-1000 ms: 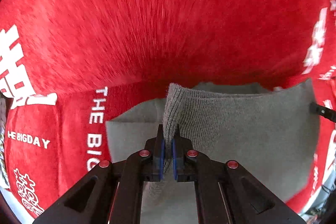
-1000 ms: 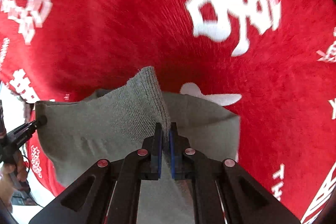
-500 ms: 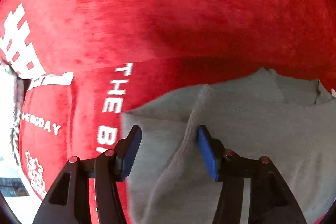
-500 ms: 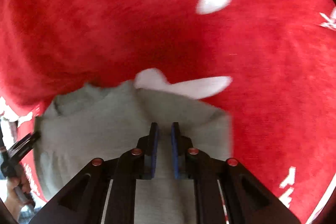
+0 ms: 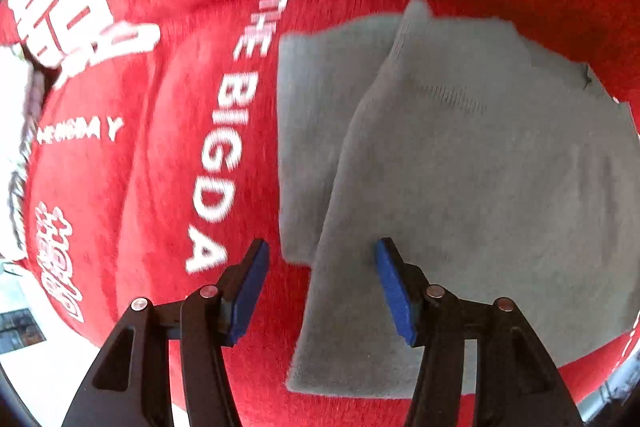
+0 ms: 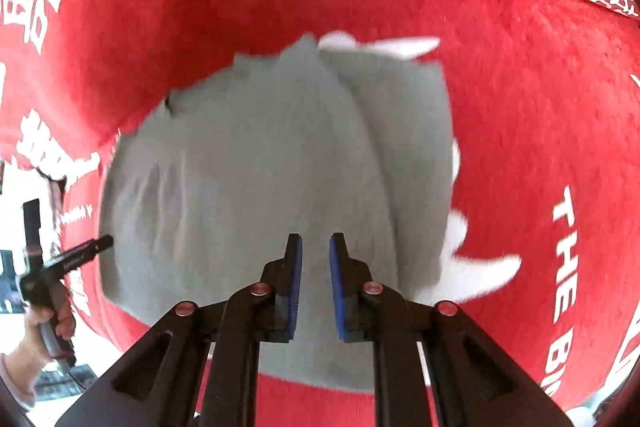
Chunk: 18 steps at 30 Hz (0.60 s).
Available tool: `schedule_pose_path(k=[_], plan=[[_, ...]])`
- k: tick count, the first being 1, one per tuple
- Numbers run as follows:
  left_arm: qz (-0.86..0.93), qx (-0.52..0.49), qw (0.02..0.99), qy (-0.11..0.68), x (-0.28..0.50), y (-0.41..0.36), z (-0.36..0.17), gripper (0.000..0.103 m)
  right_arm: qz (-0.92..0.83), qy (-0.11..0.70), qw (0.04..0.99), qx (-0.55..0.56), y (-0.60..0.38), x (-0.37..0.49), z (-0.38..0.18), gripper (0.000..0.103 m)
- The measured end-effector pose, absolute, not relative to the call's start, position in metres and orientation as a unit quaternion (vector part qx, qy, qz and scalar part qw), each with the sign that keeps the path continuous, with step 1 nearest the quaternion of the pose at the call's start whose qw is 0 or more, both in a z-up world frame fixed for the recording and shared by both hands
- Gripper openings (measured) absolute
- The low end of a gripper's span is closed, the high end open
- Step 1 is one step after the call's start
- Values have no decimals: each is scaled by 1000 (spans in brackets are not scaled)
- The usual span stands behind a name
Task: Fold small clothes
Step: 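Open both grippers and release the folded sweatshirt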
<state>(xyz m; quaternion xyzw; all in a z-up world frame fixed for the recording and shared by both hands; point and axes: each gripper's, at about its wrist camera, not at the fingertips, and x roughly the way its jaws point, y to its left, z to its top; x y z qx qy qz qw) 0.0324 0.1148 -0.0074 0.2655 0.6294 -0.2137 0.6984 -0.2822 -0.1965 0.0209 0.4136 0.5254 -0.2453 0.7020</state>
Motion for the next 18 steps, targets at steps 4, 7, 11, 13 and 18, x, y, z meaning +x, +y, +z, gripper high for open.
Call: schedule_pose_path(k=[4,7,11,13,18], plan=[[-225,279,700,618,33,124,-9,76,-272,533,676,431,-188,-297,4,15],[-240,289,682,627,35,130,-11,76,-309,505,665,456,-184,-314,9,15],[-265,320,660,626,34,133,1,76,-351,465,643,498,-170,-328,20,17],[-276,330,653,624,30,134,8,76,-360,443,643,510,-157,-321,29,19],[-312,353,631,616,22,129,19,76,-364,410,651,526,-124,-296,40,42]])
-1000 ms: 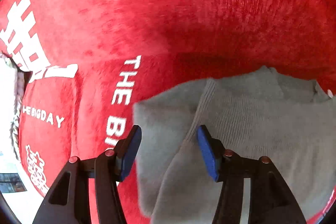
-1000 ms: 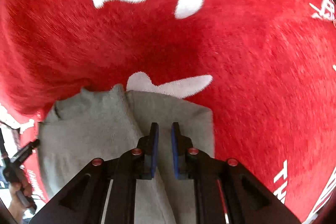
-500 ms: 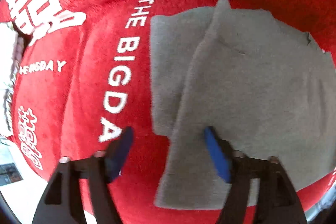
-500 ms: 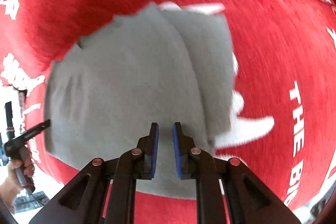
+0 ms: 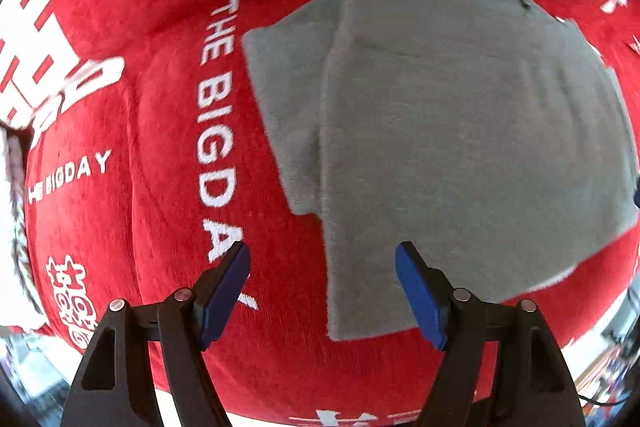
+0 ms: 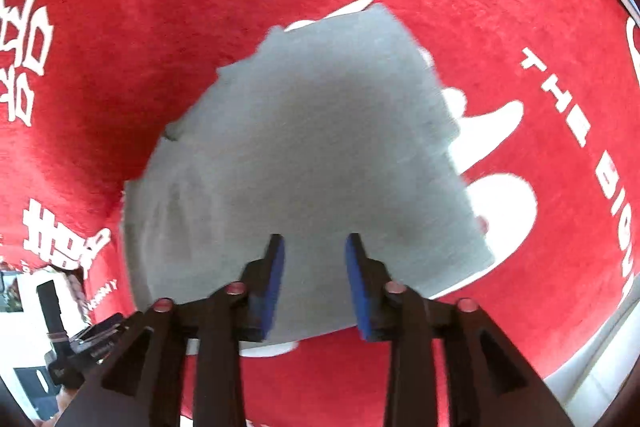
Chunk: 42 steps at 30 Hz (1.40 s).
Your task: Fold small clothes
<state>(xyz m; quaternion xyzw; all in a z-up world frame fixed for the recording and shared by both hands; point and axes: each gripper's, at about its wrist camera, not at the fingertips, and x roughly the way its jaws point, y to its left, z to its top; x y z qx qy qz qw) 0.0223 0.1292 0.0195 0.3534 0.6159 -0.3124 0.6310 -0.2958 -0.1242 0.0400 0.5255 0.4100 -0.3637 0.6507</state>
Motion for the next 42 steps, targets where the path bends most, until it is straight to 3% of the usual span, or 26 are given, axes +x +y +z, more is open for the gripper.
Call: schedule_pose_path(k=[4,17,18,20,24,25,42], plan=[[-338,369,614,610,9,120,32,76,-357,387,650,548,-100,-267,35,44],[-381,433,584,571,-8,103,45,76,-348,346,643,588,-41,-217,30,69],[-386,432,583,570,-8,101,45,78,-349,342,643,590,-38,-216,30,69],[-395,427,584,567,-10,100,50,101,-354,336,640,593,-33,-216,31,77],[-412,438,582,548,-19,95,60,103,-376,313,641,591,-25,-219,37,93],[-414,441,580,546,-19,95,59,103,-381,307,642,591,-23,-219,39,103],[-402,469,554,558,-26,97,49,103,-351,242,626,653,1,-226,37,103]])
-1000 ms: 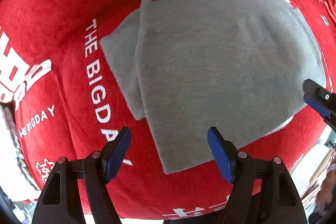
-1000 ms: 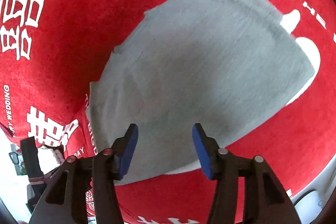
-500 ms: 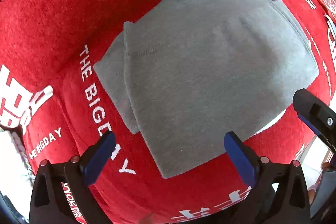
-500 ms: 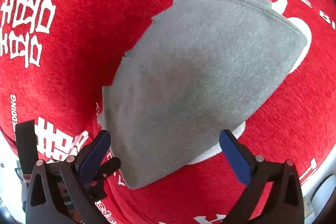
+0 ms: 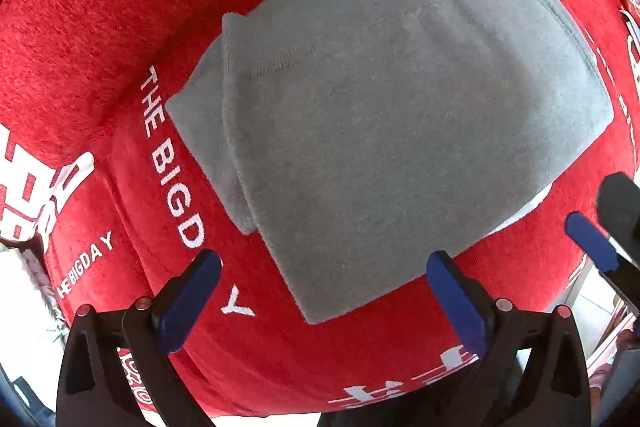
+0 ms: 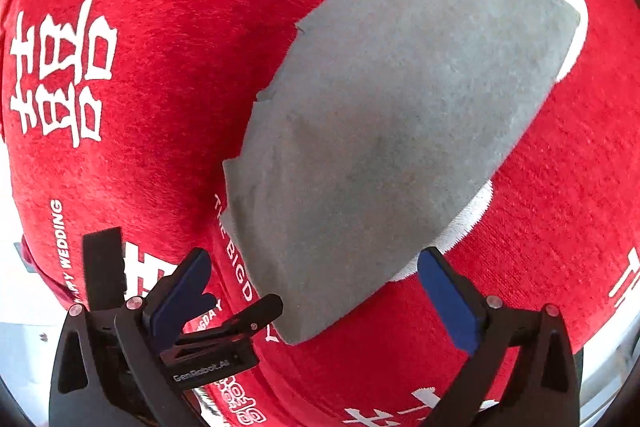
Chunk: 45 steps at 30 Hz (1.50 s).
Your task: Fold small clothes
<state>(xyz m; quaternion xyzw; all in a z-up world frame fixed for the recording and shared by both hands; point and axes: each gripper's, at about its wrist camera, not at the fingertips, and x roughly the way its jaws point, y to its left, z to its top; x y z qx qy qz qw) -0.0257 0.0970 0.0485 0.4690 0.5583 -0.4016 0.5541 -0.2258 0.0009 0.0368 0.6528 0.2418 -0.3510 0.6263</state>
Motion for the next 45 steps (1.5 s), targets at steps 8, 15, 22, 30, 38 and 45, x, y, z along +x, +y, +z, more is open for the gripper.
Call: schedule_pose_path(k=[8,15,22,30,38,45], plan=[[-389,441,566,578,-22,93,49,103,-330,273,614,663,-17,-237,24,103],[-383,406,588,585,-14,100,51,103,-319,323,622,638,-44,-241,27,103],[-366,366,612,597,-5,116,45,103,-309,379,631,602,-59,-236,27,103],[-344,304,636,620,15,143,36,103,-273,452,630,570,-50,-208,17,103],[-330,278,651,625,44,170,31,103,-232,487,632,557,-37,-168,10,103],[-310,269,649,641,60,186,15,103,-210,479,632,572,-26,-152,2,103]])
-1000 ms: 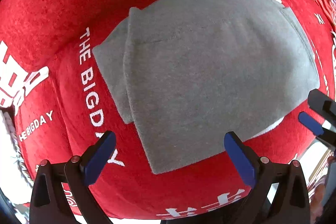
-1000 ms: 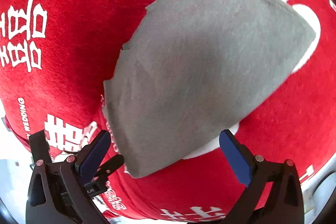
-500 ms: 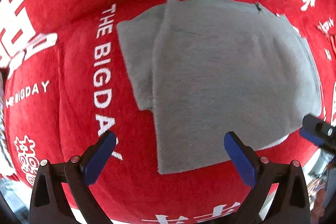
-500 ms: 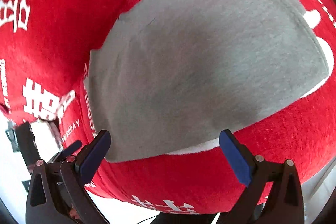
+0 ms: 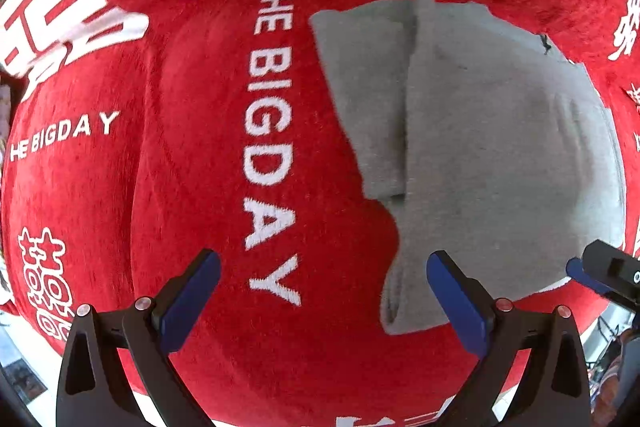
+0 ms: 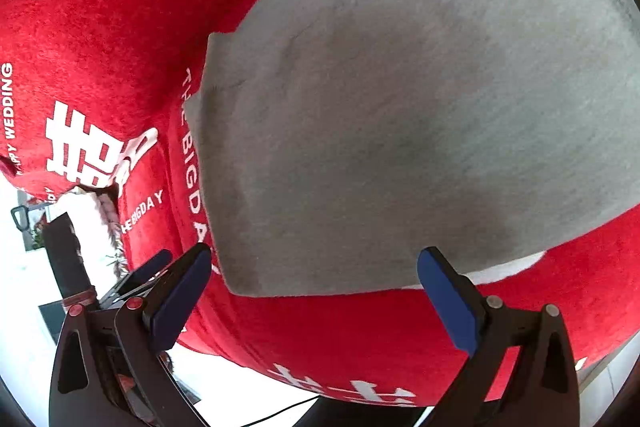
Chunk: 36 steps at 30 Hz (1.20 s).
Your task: Fold small clothes
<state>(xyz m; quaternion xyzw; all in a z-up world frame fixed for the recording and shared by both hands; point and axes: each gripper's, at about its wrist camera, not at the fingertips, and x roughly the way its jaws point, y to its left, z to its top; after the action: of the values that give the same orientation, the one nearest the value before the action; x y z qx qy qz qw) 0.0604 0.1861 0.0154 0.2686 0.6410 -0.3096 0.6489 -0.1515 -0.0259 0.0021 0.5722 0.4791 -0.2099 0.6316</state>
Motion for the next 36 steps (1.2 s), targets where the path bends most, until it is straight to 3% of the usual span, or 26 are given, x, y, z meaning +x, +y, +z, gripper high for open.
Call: schedule_pose_path(k=[36], plan=[[-338,208,641,657,115,198,1,103,-198,392,568,696,11,-188,-37,103]])
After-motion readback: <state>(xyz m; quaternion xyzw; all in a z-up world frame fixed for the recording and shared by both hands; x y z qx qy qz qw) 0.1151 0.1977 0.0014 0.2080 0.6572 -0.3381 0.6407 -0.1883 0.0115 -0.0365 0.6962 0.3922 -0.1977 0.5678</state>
